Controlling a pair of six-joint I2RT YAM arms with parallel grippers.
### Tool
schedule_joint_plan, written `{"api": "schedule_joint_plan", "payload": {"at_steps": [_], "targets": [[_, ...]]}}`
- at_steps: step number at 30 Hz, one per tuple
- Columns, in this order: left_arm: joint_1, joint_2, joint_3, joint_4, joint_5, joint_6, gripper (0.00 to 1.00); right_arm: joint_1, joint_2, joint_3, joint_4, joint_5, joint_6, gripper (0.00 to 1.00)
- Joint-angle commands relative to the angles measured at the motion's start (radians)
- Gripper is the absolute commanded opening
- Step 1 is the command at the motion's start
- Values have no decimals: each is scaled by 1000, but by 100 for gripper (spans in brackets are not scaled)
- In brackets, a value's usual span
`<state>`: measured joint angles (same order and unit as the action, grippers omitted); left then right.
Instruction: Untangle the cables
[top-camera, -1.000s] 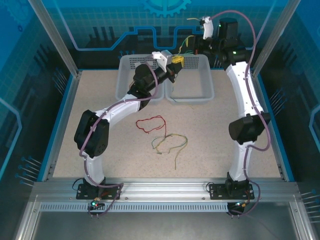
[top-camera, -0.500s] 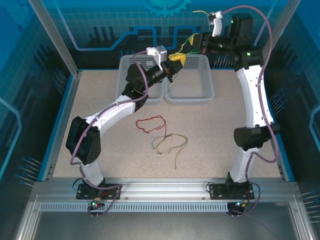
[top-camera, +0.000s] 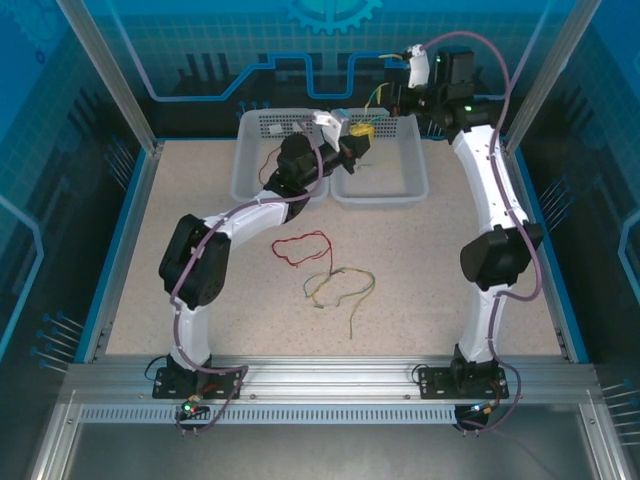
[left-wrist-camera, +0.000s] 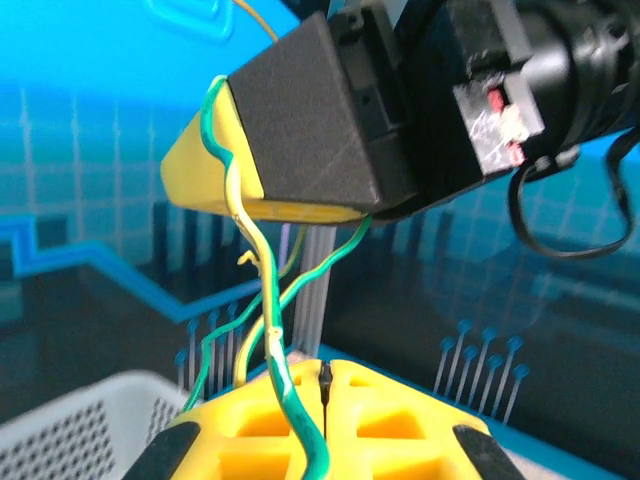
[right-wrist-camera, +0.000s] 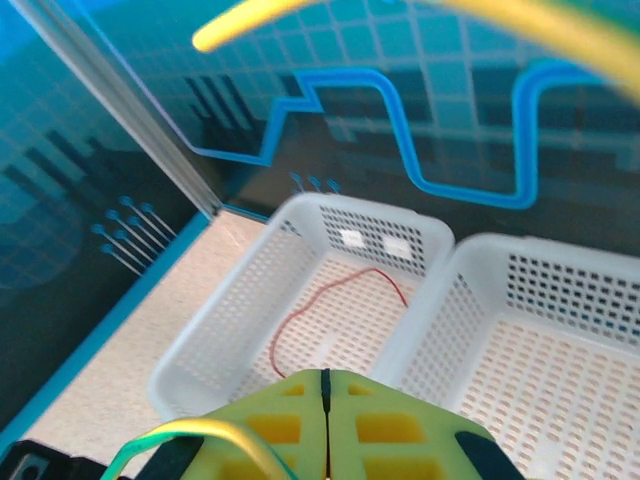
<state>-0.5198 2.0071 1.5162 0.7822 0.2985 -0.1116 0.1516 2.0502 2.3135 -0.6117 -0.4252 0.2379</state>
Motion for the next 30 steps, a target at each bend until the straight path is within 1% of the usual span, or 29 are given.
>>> {"api": "schedule_joint_plan", "payload": {"at_steps": [1,4,6,7,8,10,12,13,15,16,18,21,24,26,28,30], "targets": [[-33,40,-7,-95,-4,88,5,-91,-5,-42,259,203,26,0],[-52,60,-11,-138,-50,80,7,-77,-47,-211,320,230,38,0],[-55,75,-12,-159,-48,47,8,-67,-79,-340,375,254,51,0],[-55,81,-14,-173,-48,32,11,-62,-88,-394,394,264,60,0],[-54,88,-14,-184,-48,22,17,-57,-95,-437,407,266,68,0],[-56,105,-8,-205,-48,12,20,-51,-101,-514,428,274,79,0],[-57,121,4,-223,-45,9,28,-44,-101,-570,453,286,89,0],[-58,130,17,-248,-46,12,29,-40,-96,-586,451,297,89,0],[-61,146,51,-299,-45,28,28,-32,-79,-597,439,330,90,0],[-63,153,67,-323,-49,35,30,-32,-66,-598,432,341,94,0],[-65,164,90,-355,-59,47,35,-32,-40,-584,411,356,107,0],[-66,173,125,-403,-68,55,49,-28,13,-535,341,399,122,0],[-66,171,147,-449,-76,72,53,-26,55,-498,289,435,130,0],[-66,155,138,-461,-108,85,62,-22,77,-486,269,455,126,0],[-65,129,118,-463,-136,102,58,-22,93,-485,269,462,120,0],[-66,102,99,-462,-176,116,59,-23,116,-465,242,492,115,0]]}}
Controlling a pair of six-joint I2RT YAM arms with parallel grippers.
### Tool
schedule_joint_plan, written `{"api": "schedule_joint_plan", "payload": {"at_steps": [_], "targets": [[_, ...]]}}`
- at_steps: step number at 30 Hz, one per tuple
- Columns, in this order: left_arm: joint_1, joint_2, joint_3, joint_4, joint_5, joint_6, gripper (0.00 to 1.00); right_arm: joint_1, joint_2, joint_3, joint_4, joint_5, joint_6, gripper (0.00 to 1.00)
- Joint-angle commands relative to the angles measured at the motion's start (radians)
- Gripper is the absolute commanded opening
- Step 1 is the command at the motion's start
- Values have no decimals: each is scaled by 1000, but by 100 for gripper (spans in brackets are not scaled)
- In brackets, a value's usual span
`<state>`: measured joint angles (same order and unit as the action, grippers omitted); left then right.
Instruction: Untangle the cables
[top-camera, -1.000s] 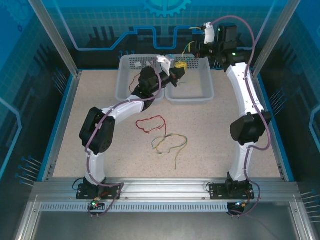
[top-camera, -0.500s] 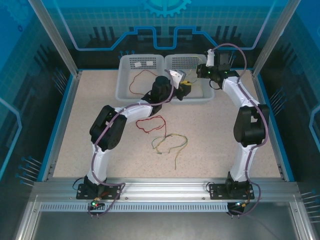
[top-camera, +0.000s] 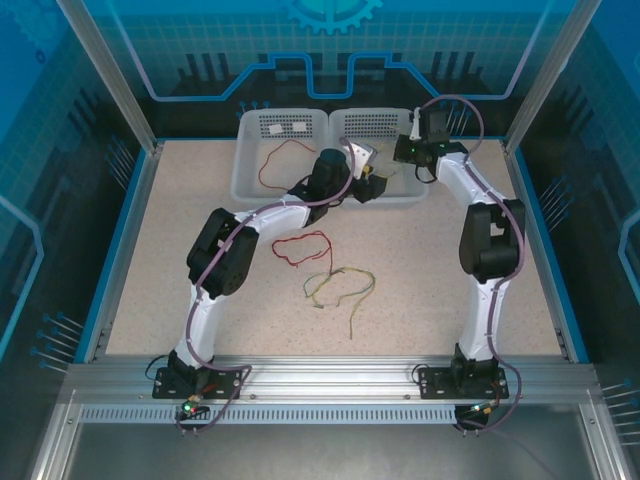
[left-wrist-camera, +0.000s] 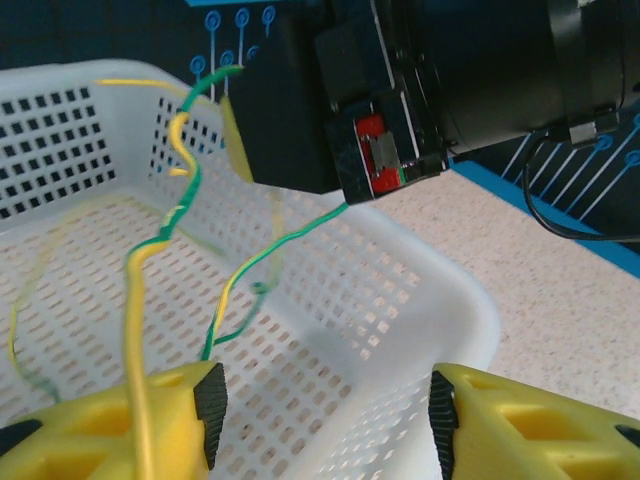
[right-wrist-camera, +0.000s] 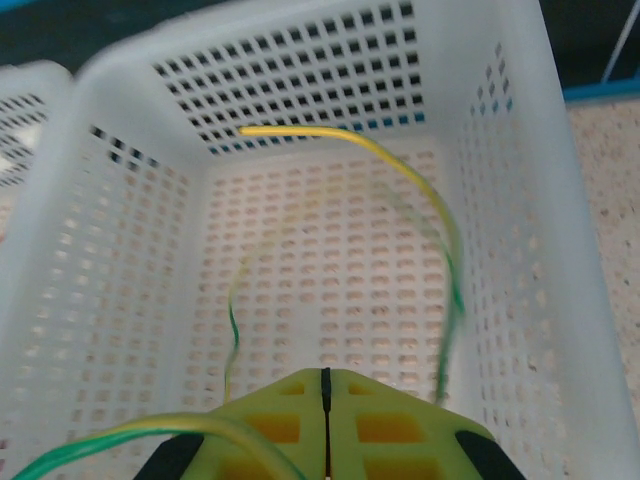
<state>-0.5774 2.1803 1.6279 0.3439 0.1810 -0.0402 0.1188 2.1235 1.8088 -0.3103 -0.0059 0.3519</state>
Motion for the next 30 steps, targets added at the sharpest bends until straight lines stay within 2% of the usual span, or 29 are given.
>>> {"api": "schedule_joint_plan", "payload": {"at_steps": [1,2,3,6,7,13,16,18,22,30], "targets": [[-9,-87,-21,-28,-81,51,65,10,54,56,-75,82,-3,0],[-8,-103,-30,-30,-101,60,79,10,67,68,-91,89,-4,0],[-9,-122,-42,-27,-116,69,88,11,79,86,-108,95,-4,0],[-8,-175,-76,-9,-162,90,91,15,104,114,-126,93,-10,0],[-8,-189,-88,-2,-179,92,98,17,111,122,-133,98,-12,0],[-9,-284,-147,42,-184,111,99,20,176,221,-215,116,-1,0],[-8,-363,-201,66,-171,60,99,25,232,300,-267,101,-7,0],[-12,-426,-264,108,-133,39,99,39,288,395,-345,117,-24,0],[-43,-571,-405,128,-150,19,99,54,396,558,-461,109,-25,0],[-91,-819,-750,123,-235,-43,99,65,487,653,-540,110,24,0]]}}
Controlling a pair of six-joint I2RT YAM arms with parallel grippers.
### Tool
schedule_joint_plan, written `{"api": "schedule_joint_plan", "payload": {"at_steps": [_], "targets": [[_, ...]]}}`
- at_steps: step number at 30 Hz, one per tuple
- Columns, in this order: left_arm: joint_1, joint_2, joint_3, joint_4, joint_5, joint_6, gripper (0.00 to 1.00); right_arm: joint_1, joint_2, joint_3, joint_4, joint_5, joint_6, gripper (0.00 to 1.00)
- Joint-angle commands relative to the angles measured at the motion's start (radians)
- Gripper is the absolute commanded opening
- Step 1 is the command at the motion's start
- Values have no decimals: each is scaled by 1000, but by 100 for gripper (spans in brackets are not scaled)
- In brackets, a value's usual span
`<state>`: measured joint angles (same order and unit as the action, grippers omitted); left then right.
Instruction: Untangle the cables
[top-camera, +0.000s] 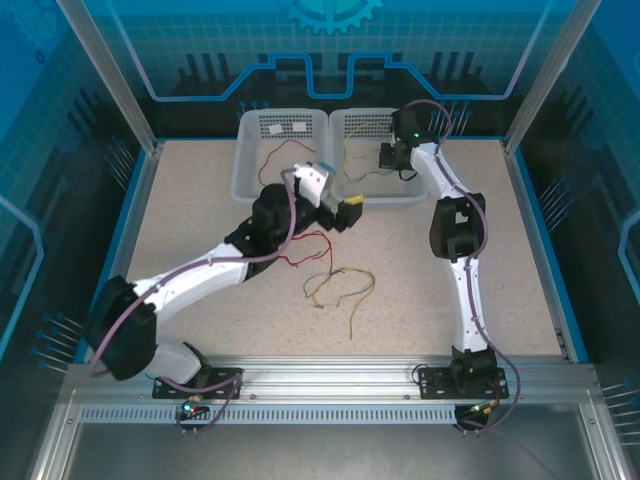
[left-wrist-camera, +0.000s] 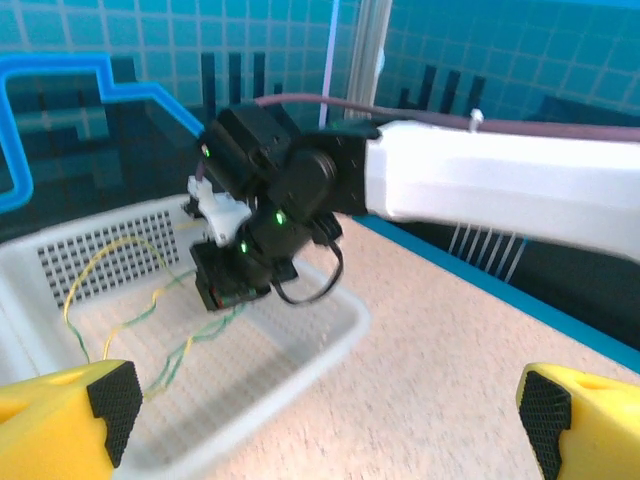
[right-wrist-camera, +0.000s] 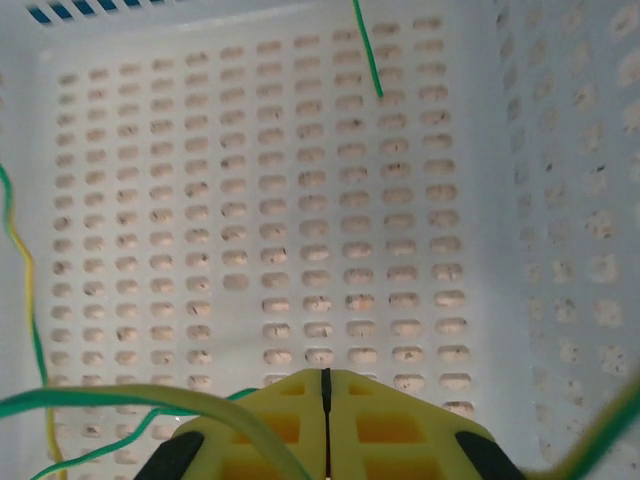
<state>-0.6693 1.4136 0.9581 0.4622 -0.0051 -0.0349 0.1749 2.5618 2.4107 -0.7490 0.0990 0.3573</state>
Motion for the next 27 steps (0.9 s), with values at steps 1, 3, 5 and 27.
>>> {"api": "schedule_joint_plan", "payload": {"at_steps": [1,3,5,27], "targets": [[0,-73,-110,-19,-59,-49,99,10,69,81,-129,11,25,0],[1,-109,-151,-70,-97,-57,99,12,87,106,-156,19,30,0],[1,-139,-187,-95,-124,-48,99,12,80,90,-145,24,30,0],[1,-178,-299,-5,-255,-33,99,51,-201,-18,-136,36,-17,44]]}}
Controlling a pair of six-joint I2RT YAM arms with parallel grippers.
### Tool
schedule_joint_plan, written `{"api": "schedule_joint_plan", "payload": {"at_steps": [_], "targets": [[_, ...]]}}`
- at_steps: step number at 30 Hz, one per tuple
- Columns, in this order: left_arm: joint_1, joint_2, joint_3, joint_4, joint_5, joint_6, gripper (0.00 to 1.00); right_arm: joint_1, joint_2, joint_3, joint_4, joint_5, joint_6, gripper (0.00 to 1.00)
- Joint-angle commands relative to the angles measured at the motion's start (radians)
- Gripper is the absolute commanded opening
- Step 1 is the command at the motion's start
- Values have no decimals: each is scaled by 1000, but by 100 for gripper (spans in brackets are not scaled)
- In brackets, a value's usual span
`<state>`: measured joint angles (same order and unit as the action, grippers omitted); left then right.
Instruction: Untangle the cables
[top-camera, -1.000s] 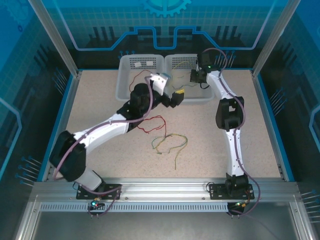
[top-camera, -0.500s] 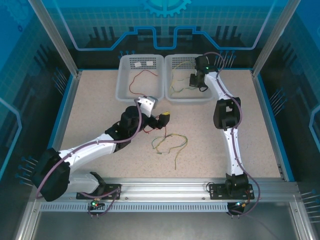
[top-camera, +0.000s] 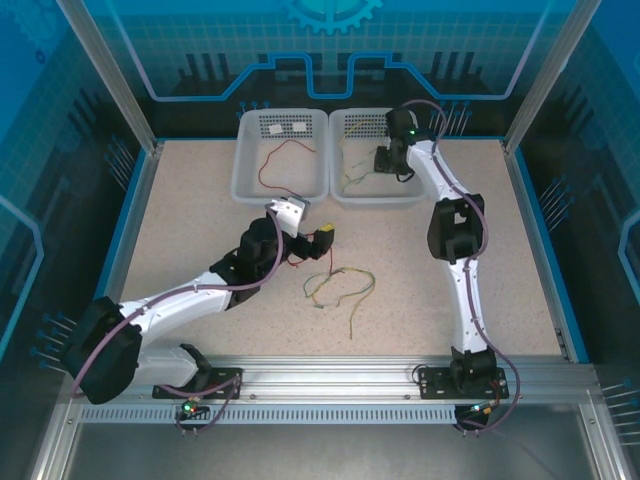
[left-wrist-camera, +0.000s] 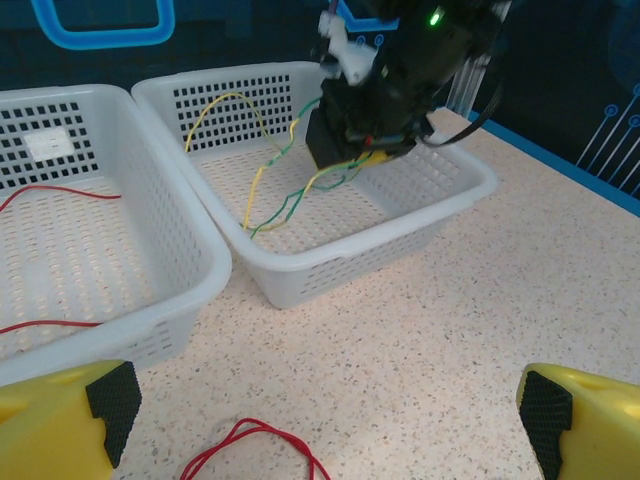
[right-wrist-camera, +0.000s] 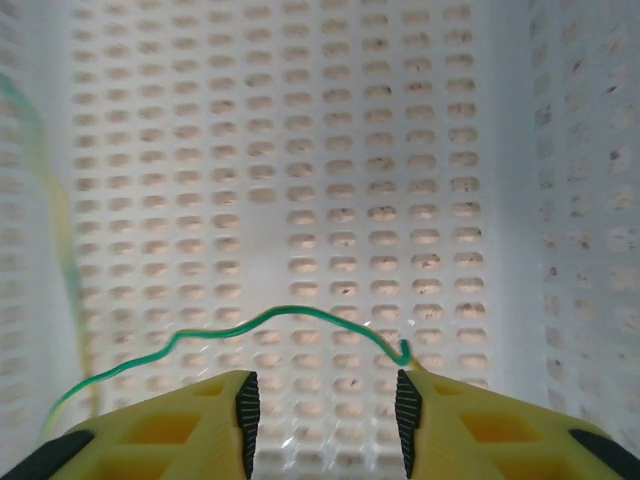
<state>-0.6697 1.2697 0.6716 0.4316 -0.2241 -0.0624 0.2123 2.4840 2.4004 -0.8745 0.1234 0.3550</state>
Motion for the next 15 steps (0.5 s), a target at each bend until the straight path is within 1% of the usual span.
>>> {"api": "schedule_joint_plan", "payload": {"at_steps": [1,4,5,9,12,13,15], "targets": [[2,-37,-13,24,-37,-5,99,16,-147,-18,-14,26,-17,45],[2,-40,-12,24,-48,-5,99,22,-206,-32,-53,91,-27,46],[3,-40,-14,24,-51,-6,99,22,-218,-35,-70,125,-28,49],[2,-31,-14,25,-51,-6,99,20,-262,-59,-109,194,-42,50],[3,-29,-12,24,-51,-9,99,16,-312,-106,-101,158,-56,52],[2,-30,-14,23,-52,-11,99,16,-345,-146,-78,126,-65,53],[5,-28,-11,9,-50,-26,99,18,-424,-240,-10,45,-77,54]]}}
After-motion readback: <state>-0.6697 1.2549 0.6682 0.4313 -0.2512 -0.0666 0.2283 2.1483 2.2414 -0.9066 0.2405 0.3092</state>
